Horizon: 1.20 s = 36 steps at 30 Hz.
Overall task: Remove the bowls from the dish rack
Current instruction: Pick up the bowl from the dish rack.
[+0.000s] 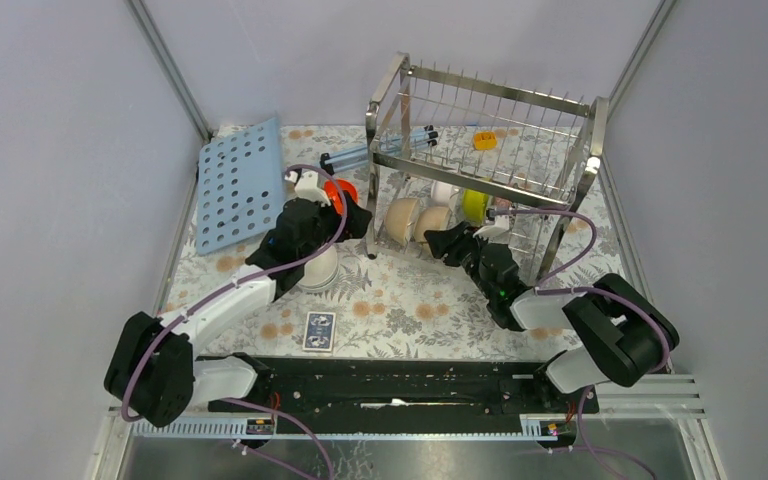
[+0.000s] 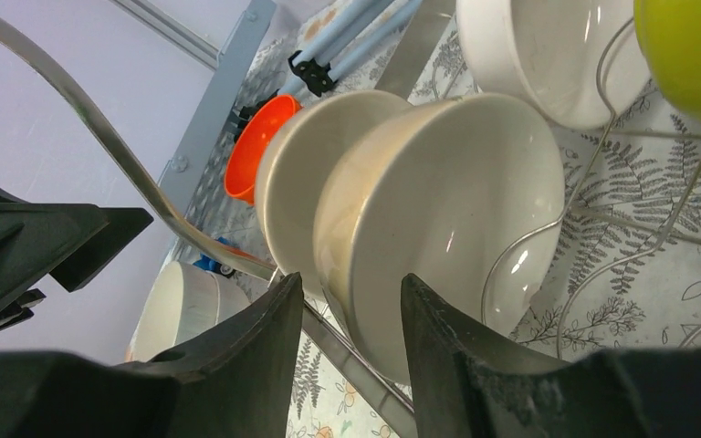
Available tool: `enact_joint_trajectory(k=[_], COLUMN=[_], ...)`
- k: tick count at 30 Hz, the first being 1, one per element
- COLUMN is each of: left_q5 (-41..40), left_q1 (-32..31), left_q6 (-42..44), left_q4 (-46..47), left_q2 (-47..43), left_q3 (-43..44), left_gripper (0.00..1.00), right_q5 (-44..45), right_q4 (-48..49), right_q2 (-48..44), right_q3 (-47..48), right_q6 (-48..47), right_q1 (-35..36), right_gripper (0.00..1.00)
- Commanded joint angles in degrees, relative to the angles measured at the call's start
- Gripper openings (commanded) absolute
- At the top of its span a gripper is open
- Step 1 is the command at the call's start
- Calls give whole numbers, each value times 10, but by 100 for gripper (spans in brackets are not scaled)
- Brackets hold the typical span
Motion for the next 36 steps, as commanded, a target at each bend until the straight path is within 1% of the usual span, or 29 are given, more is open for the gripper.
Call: enact_joint_trajectory(k=[1,7,13,15,19,25,27,28,36], left_q5=[-4,0,9,12,17,19,20,20,13], left_q1=[-1,-1,-1,-1,-1,-1,-1,-1,-1], left_q6=[5,6,1,0,-2,-6,-6,-7,-6], left_q4=[40,40,42,44,45,46,46,46,49], left_q2=[11,26,44,49,60,61,60,59,45], left_q3=[29,32,37,40,48,49,48,47,43], left_gripper=[85,84,83,83,82,82,82,82,82], right_q5=[-39,-63,-75,-77,-95,-105,-107,-109,-111], right_q4=[0,20,61,83,108,123,129,131,147], right_q2=[24,40,61,68,77,76,76,76,69], right_q3=[7,10,7,3,2,1,-1,-2,-6], right_q6=[50,59,75,82,92,95,96,96,120], right_q1=[-14,-21,-30,-32,-33,-35,-35,-36,-46], right_gripper=[49,41,42,40,29,8,1,0,0])
